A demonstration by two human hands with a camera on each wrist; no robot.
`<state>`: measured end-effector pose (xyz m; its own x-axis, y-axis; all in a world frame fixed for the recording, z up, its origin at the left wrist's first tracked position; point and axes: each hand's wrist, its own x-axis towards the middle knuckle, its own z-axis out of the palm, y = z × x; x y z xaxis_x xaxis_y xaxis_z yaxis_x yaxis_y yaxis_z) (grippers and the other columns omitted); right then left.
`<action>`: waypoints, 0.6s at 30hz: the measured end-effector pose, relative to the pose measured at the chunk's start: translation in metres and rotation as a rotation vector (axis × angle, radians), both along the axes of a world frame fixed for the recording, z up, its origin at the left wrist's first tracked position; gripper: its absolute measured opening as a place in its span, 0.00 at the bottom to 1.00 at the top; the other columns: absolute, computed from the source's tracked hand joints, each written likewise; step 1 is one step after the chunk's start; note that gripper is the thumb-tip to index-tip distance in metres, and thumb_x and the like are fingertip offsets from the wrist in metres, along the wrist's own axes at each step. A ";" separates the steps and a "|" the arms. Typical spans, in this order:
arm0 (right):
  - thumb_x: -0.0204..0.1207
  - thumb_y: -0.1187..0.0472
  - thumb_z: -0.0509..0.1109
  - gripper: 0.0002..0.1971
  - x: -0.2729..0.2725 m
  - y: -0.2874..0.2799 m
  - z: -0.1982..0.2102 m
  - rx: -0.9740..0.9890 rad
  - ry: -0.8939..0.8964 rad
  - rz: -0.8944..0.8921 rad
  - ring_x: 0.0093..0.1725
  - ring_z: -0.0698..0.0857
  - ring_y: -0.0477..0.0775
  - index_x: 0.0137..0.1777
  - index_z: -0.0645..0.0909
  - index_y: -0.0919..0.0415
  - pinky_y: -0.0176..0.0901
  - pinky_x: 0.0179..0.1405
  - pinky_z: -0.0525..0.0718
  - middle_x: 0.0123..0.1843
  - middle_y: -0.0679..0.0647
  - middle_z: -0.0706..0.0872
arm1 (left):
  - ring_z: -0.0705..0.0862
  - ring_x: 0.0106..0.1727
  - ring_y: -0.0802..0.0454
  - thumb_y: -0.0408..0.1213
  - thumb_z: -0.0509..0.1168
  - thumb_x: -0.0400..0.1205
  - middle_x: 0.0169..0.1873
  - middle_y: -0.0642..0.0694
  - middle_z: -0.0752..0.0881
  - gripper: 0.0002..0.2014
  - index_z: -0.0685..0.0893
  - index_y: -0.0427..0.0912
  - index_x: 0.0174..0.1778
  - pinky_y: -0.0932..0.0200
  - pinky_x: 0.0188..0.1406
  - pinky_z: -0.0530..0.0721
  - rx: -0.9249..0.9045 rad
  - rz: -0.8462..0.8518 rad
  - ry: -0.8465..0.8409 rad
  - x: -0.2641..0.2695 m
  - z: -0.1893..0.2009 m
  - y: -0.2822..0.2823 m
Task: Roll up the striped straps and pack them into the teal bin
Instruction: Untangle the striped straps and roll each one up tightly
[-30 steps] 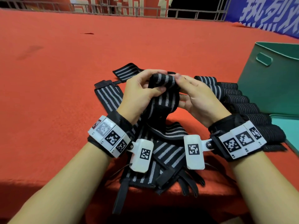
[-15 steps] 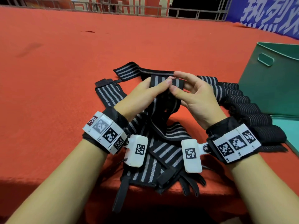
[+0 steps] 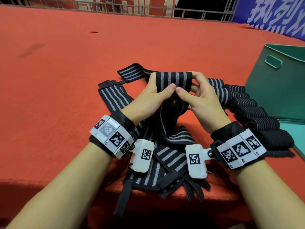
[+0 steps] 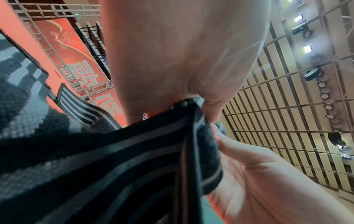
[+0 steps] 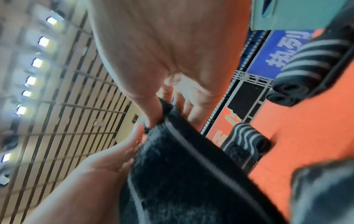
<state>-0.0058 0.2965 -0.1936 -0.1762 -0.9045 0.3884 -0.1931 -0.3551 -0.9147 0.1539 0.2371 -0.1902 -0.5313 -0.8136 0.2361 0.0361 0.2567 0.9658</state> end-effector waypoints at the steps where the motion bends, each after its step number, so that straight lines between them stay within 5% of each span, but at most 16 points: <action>1: 0.80 0.64 0.74 0.14 -0.001 0.000 0.000 -0.014 -0.022 0.000 0.59 0.89 0.54 0.63 0.78 0.54 0.58 0.59 0.88 0.58 0.56 0.89 | 0.87 0.65 0.55 0.42 0.66 0.89 0.62 0.48 0.86 0.19 0.72 0.41 0.72 0.52 0.69 0.84 0.000 0.007 -0.003 0.000 0.000 -0.001; 5: 0.82 0.72 0.73 0.15 -0.006 0.002 0.005 -0.013 -0.145 0.007 0.51 0.90 0.49 0.62 0.76 0.56 0.51 0.46 0.91 0.52 0.52 0.89 | 0.90 0.62 0.51 0.39 0.74 0.84 0.62 0.44 0.91 0.21 0.80 0.39 0.73 0.50 0.68 0.87 0.037 -0.029 -0.042 0.007 0.006 0.000; 8: 0.80 0.71 0.74 0.17 -0.007 0.001 0.008 -0.052 -0.199 -0.009 0.54 0.89 0.53 0.63 0.75 0.57 0.52 0.52 0.89 0.56 0.57 0.87 | 0.90 0.63 0.54 0.33 0.73 0.84 0.62 0.45 0.90 0.20 0.81 0.39 0.73 0.54 0.69 0.86 -0.049 -0.067 -0.147 0.008 0.010 0.002; 13: 0.73 0.74 0.67 0.21 0.003 -0.005 0.010 -0.058 -0.231 0.085 0.52 0.80 0.50 0.59 0.71 0.52 0.45 0.57 0.82 0.46 0.50 0.80 | 0.84 0.69 0.47 0.22 0.61 0.84 0.71 0.32 0.83 0.22 0.74 0.32 0.76 0.56 0.68 0.82 0.066 0.005 0.039 -0.005 0.007 0.005; 15: 0.72 0.77 0.65 0.22 0.005 -0.006 0.008 -0.013 -0.273 0.097 0.52 0.79 0.52 0.58 0.71 0.52 0.48 0.55 0.81 0.46 0.52 0.79 | 0.83 0.71 0.44 0.27 0.63 0.81 0.71 0.32 0.83 0.25 0.75 0.33 0.76 0.48 0.73 0.81 0.129 0.034 0.058 -0.006 0.006 0.007; 18: 0.74 0.82 0.62 0.22 0.008 -0.005 0.003 0.069 -0.246 0.079 0.47 0.81 0.51 0.55 0.71 0.52 0.46 0.48 0.82 0.44 0.53 0.79 | 0.85 0.69 0.36 0.51 0.71 0.71 0.68 0.31 0.84 0.39 0.75 0.33 0.75 0.37 0.72 0.79 0.239 -0.045 0.052 -0.002 0.006 0.009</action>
<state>0.0018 0.2914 -0.1905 -0.1855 -0.9421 0.2794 0.0641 -0.2953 -0.9533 0.1518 0.2459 -0.1841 -0.5609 -0.8251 0.0679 0.0935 0.0184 0.9954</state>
